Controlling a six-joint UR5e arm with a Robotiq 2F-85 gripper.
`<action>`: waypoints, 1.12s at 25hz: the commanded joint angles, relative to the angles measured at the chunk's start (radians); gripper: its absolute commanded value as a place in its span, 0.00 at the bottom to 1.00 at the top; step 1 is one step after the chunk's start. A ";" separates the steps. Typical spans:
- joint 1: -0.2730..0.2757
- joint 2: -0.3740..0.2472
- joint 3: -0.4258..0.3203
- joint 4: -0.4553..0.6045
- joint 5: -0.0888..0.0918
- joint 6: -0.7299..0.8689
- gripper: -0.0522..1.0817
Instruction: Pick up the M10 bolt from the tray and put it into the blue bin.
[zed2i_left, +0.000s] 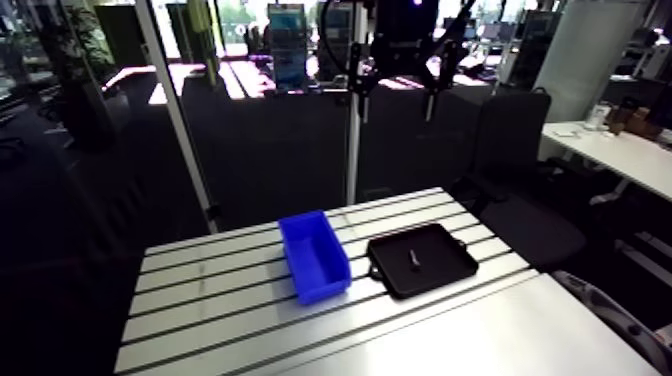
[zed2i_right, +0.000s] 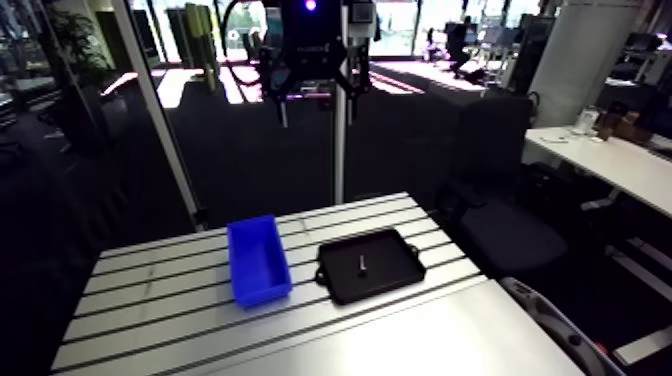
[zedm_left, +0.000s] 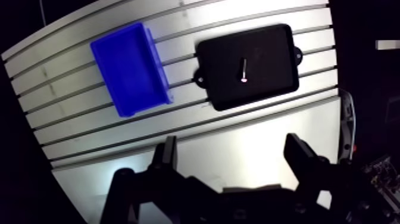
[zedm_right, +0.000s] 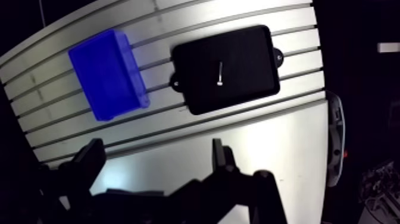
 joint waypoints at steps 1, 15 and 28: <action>-0.061 0.023 0.100 -0.115 0.000 -0.094 0.08; -0.087 0.091 0.231 -0.286 0.006 -0.117 0.10; -0.131 0.108 0.329 -0.405 0.006 -0.197 0.10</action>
